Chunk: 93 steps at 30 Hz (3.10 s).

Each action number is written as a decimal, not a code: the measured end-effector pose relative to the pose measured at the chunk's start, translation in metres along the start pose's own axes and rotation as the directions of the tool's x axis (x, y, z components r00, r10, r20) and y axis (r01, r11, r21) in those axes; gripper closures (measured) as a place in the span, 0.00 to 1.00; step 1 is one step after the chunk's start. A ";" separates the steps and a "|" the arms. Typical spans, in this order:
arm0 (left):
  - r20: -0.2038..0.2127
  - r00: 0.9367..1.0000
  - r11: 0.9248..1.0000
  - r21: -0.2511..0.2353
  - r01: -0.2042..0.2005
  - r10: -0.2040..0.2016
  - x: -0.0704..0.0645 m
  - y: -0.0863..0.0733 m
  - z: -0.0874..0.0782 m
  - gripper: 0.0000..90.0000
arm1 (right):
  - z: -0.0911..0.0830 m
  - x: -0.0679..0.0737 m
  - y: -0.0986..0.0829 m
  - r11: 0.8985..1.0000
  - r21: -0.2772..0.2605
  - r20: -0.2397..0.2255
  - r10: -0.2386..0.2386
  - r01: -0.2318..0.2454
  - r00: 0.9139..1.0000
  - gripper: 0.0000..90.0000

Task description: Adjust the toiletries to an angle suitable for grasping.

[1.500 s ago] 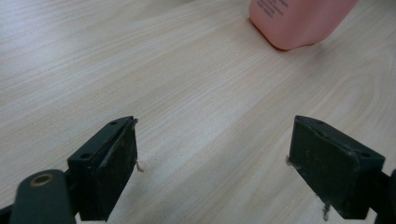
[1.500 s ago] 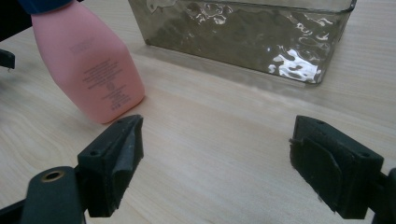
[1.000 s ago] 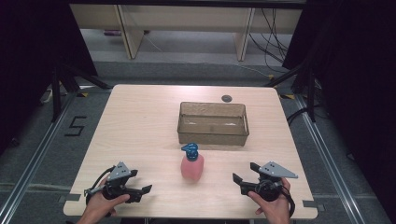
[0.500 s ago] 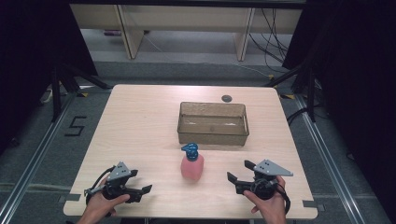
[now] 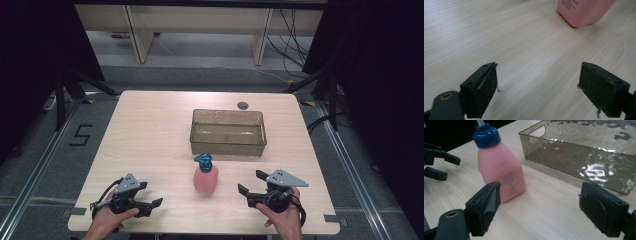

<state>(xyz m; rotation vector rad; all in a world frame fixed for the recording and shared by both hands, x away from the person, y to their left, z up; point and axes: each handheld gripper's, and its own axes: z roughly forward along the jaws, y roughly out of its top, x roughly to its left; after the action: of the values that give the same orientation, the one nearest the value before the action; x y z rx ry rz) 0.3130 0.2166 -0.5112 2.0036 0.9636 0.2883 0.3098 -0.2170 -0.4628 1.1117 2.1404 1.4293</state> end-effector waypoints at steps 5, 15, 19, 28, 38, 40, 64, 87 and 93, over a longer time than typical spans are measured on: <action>0.001 1.000 1.000 0.001 0.000 0.000 0.000 0.000 0.000 0.16 | 0.004 0.003 0.002 1.000 -0.009 -0.024 0.012 -0.013 1.000 0.20; -0.001 1.000 1.000 0.012 -0.017 0.017 0.001 0.000 -0.001 0.16 | 0.014 0.011 0.010 1.000 -0.013 -0.048 -0.024 0.023 0.999 0.20; 0.000 1.000 1.000 -0.002 0.000 0.000 0.000 0.000 0.000 0.16 | 0.018 0.016 0.012 1.000 -0.008 -0.065 -0.010 0.009 0.998 0.20; 0.004 1.000 1.000 0.013 -0.013 0.013 0.002 0.000 -0.002 0.16 | 0.025 0.023 0.019 0.996 -0.052 -0.085 -0.071 0.067 0.994 0.22; 0.003 1.000 1.000 0.009 -0.014 0.014 0.001 0.000 -0.002 0.16 | 0.034 0.029 0.023 0.997 -0.037 -0.116 -0.066 0.062 0.991 0.22; 0.003 1.000 1.000 0.010 -0.013 0.013 0.001 0.000 -0.002 0.16 | 0.036 0.030 0.024 0.996 -0.051 -0.115 -0.077 0.072 0.990 0.22; -0.004 1.000 1.000 -0.011 0.016 -0.016 0.001 0.000 0.000 0.16 | 0.053 0.042 0.036 0.993 -0.050 -0.151 -0.117 0.110 0.982 0.23; 0.000 1.000 1.000 0.000 0.013 -0.013 0.001 0.002 0.002 0.16 | 0.065 0.049 0.042 0.989 -0.042 -0.174 -0.149 0.143 0.974 0.23; 0.007 1.000 1.000 -0.013 0.020 -0.019 0.001 0.000 0.000 0.16 | 0.071 0.052 0.044 0.992 -0.026 -0.176 -0.128 0.126 0.976 0.24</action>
<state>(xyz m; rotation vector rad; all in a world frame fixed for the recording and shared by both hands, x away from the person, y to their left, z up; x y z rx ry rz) 0.3140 0.2170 -0.5112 1.9816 0.9744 0.2764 0.3412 -0.1247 -0.4475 0.8529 2.2721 1.5326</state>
